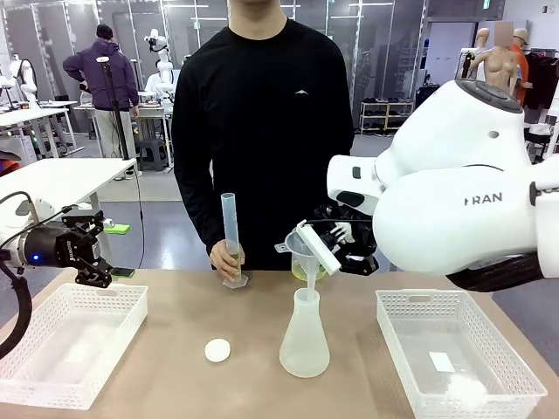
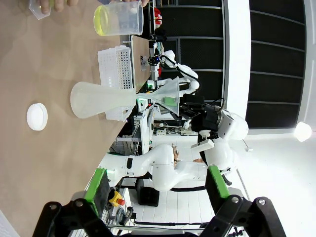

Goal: Prepare the solutions needed for the experiment.
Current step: Pick up the Plastic Funnel and insert it into the Big flask.

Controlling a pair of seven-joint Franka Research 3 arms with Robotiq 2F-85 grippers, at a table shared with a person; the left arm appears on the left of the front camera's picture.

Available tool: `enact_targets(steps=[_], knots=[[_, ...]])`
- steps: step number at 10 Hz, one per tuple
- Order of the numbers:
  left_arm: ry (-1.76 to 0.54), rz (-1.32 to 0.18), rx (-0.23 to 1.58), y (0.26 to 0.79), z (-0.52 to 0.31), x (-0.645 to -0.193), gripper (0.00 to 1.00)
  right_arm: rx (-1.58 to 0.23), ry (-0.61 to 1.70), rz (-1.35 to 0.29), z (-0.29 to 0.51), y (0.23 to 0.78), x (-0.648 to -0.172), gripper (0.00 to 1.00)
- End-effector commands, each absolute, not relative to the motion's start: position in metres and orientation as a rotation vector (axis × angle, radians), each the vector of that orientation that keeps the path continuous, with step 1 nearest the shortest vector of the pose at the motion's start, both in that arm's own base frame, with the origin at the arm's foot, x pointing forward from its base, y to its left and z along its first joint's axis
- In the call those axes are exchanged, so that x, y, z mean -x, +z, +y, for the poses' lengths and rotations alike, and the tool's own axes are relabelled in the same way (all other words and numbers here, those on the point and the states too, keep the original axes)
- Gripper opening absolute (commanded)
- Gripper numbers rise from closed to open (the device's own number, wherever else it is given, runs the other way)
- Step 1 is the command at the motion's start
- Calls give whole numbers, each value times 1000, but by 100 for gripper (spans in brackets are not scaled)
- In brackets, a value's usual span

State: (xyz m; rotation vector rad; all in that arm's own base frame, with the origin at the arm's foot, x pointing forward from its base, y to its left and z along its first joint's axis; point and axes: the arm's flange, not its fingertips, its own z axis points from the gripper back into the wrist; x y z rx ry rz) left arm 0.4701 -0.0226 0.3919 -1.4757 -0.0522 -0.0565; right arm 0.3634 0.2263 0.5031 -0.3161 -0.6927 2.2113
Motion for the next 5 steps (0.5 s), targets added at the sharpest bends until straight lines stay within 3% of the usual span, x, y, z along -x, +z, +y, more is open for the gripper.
enact_targets(steps=[1, 5], knots=[[-56, -66, 1462, 393, -24, -471, 100, 268, 2246, -753, 222, 495, -368, 6], [-56, -66, 1462, 393, -24, -471, 100, 257, 2241, -736, 219, 478, -377, 6]])
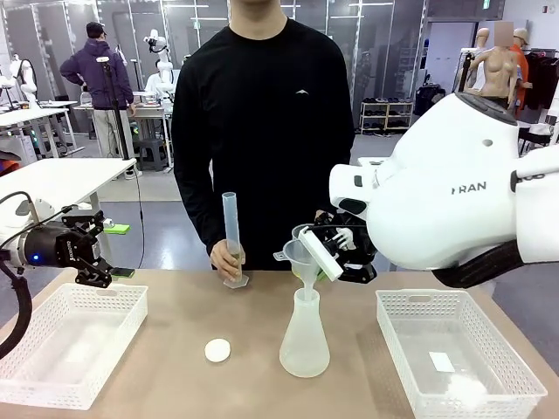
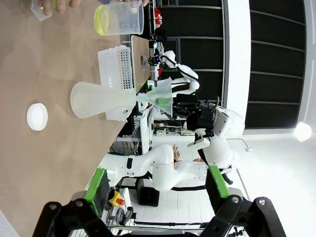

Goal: Prepare the solutions needed for the experiment.
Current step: Pick up the Plastic Funnel and insert it into the Big flask.

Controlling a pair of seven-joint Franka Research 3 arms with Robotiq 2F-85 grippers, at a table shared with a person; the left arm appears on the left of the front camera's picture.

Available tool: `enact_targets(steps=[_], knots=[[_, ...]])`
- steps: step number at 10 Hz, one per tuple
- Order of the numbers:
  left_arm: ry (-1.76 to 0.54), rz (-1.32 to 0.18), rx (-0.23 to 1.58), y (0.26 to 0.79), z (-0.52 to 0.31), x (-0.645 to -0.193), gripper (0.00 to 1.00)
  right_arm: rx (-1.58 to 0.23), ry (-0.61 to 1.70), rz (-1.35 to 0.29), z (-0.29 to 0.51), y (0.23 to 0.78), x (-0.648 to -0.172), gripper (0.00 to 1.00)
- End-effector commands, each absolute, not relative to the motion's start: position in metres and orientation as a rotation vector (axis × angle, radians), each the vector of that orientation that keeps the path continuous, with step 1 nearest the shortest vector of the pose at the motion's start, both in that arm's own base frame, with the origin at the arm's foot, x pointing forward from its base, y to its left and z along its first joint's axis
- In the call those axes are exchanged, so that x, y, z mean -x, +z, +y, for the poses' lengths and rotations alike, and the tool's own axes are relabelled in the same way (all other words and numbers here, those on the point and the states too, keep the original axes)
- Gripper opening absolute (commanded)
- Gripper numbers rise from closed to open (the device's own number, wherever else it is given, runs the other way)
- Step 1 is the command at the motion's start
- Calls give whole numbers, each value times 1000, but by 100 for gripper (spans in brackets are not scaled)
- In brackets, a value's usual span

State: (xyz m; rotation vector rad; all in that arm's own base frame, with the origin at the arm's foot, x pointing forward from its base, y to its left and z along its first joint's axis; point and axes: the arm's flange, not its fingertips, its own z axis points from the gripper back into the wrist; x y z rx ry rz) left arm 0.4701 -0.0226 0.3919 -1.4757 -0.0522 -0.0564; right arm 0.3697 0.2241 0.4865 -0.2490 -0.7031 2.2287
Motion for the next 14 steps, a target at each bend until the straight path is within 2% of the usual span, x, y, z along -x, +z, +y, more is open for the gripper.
enact_targets(steps=[1, 12, 14], knots=[[-56, -66, 1462, 393, -24, -471, 100, 244, 2245, -736, 218, 474, -378, 6], [-56, -66, 1462, 393, -24, -471, 100, 197, 2264, -767, 214, 457, -378, 6], [-56, -66, 1462, 393, -24, -471, 100, 189, 2267, -777, 214, 458, -377, 26]])
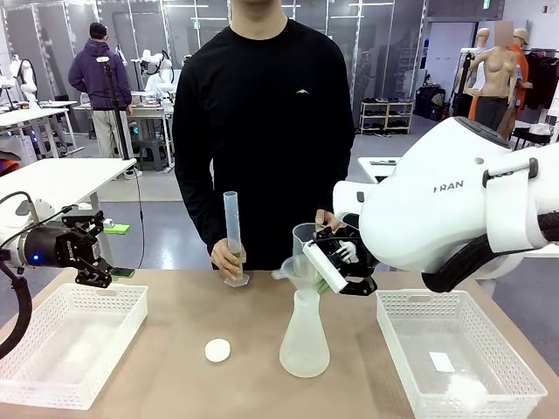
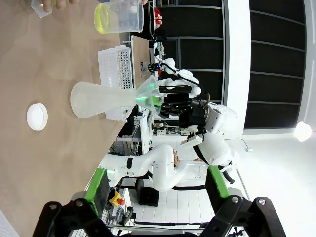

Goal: Prepare the solutions needed for the experiment.
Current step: Pick up the Plastic Funnel and insert it into the Big flask, then once the solution is in the Big flask , pick up the Plastic Funnel and place it back into the right Organizing basket.

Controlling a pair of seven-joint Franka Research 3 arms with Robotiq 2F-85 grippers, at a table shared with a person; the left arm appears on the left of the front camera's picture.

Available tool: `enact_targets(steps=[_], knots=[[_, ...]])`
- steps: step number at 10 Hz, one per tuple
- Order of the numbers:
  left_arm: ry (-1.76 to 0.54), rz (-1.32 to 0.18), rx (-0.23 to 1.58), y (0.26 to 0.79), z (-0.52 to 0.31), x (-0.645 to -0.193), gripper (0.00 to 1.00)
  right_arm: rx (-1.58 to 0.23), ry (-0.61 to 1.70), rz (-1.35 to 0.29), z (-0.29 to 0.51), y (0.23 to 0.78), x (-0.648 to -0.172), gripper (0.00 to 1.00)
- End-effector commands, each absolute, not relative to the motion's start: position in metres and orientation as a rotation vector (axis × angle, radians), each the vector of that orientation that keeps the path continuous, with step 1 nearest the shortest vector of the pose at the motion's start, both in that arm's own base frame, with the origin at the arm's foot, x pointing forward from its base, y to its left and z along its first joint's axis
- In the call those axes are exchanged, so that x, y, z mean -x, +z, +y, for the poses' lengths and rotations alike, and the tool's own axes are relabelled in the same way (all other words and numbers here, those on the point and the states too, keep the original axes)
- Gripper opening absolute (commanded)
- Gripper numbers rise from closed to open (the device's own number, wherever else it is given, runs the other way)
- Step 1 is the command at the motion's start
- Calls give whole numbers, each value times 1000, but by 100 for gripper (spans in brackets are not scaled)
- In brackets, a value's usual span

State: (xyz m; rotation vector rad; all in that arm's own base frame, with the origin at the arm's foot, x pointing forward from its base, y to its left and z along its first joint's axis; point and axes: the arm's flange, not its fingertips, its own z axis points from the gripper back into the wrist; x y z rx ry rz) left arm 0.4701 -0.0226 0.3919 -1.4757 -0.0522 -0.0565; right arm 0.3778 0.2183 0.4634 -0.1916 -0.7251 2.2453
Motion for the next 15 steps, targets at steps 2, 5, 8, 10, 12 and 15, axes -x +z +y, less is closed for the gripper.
enact_targets(steps=[2, 5, 8, 10, 12, 15], knots=[[-56, -66, 1462, 393, -24, -471, 100, 190, 2276, -776, 215, 459, -375, 46], [-56, -66, 1462, 393, -24, -471, 100, 194, 2288, -767, 215, 466, -369, 76], [-56, -66, 1462, 393, -24, -471, 100, 198, 2263, -744, 221, 469, -374, 76], [-56, -66, 1462, 393, -24, -471, 100, 198, 2263, -744, 221, 469, -374, 76], [-56, -66, 1462, 393, -24, -471, 100, 198, 2263, -744, 221, 469, -374, 76], [-56, -66, 1462, 393, -24, -471, 100, 198, 2263, -744, 221, 469, -374, 76]])
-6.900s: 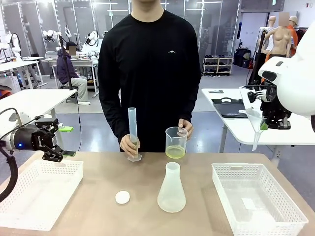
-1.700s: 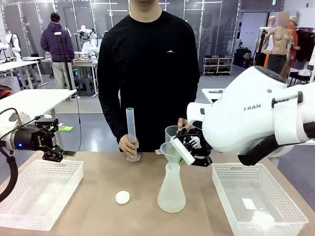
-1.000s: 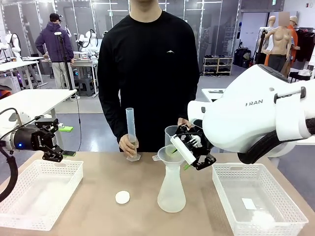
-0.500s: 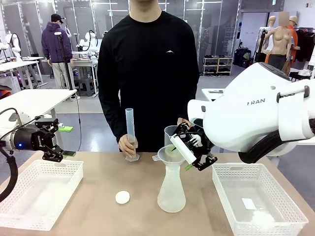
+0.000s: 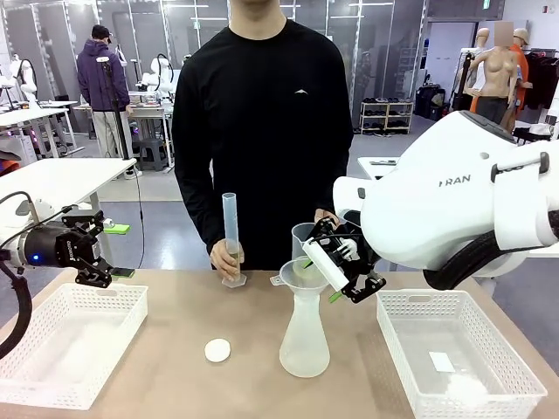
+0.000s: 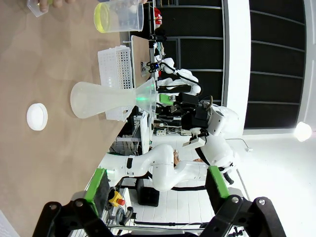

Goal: Prepare the solutions needed for the experiment.
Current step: Once the solution is in the Big flask , pick up the Plastic Funnel and place it back into the right Organizing basket.

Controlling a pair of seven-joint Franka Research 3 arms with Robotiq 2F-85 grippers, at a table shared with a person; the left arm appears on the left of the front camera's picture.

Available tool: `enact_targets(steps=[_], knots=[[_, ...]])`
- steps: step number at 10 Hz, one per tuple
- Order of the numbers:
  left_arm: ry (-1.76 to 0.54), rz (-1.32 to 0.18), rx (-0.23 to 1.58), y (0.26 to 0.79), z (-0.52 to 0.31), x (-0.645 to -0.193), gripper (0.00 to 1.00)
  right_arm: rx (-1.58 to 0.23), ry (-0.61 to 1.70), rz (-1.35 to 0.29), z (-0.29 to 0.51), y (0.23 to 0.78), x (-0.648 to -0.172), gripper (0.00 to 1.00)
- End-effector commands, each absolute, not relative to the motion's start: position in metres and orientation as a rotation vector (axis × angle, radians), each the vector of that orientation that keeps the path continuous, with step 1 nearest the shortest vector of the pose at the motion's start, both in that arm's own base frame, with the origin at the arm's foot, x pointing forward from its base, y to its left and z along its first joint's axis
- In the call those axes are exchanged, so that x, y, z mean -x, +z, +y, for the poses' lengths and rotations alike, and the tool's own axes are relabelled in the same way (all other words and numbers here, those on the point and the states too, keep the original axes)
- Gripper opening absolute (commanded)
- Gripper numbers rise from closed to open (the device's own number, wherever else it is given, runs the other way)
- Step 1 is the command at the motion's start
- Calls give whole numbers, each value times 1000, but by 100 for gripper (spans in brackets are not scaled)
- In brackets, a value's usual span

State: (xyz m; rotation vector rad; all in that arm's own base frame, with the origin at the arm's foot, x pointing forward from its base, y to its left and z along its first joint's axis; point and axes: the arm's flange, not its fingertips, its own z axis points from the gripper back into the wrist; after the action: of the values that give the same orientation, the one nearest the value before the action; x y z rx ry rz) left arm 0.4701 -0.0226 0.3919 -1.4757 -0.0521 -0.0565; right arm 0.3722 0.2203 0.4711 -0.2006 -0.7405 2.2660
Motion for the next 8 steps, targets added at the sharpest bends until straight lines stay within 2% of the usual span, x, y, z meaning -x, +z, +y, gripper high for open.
enact_targets(steps=[1, 2, 3, 5, 6, 7, 8], knots=[[-56, -66, 1462, 393, -24, -471, 100, 198, 2263, -744, 221, 469, -374, 76], [-56, -66, 1462, 393, -24, -471, 100, 201, 2266, -741, 220, 471, -372, 76], [-56, -66, 1462, 393, -24, -471, 100, 240, 2261, -844, 221, 490, -353, 76], [-56, -66, 1462, 393, -24, -471, 100, 123, 2171, -912, 204, 524, -342, 76], [-56, -66, 1462, 393, -24, -471, 100, 122, 2082, -943, 183, 542, -348, 76], [-56, -66, 1462, 393, -24, -471, 100, 35, 1975, -975, 165, 557, -350, 76], [-56, -66, 1462, 393, -24, -471, 100, -20, 1810, -904, 141, 568, -358, 76]])
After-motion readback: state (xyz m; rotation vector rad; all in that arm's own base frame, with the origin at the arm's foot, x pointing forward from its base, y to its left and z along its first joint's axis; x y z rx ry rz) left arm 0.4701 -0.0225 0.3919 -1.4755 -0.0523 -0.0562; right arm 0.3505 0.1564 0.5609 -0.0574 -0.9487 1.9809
